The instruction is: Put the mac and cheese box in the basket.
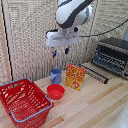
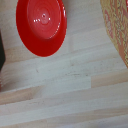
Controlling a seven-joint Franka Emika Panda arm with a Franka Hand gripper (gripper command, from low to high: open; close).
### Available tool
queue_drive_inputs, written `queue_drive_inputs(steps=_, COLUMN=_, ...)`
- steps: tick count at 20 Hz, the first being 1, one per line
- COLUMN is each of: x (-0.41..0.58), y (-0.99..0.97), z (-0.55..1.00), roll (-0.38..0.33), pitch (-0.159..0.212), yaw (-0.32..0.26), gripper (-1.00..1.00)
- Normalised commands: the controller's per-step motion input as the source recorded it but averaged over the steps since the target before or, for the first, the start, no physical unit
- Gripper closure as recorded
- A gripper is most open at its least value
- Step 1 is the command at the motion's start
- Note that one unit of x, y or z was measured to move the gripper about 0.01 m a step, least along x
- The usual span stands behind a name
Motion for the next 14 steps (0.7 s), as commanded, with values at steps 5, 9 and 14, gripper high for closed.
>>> queue_drive_inputs(steps=5, x=0.013, y=-0.88, z=-0.02, roll=0.043, pitch=0.02, yaw=0.063, gripper=-1.0)
queue_drive_inputs(steps=9, x=0.0, y=-0.93, z=-0.03, roll=0.05, pitch=0.009, yaw=0.063, gripper=-1.0)
queue_drive_inputs(steps=14, x=-0.001, y=-0.53, z=-0.23, roll=0.02, pitch=0.006, yaw=0.107, gripper=-1.0)
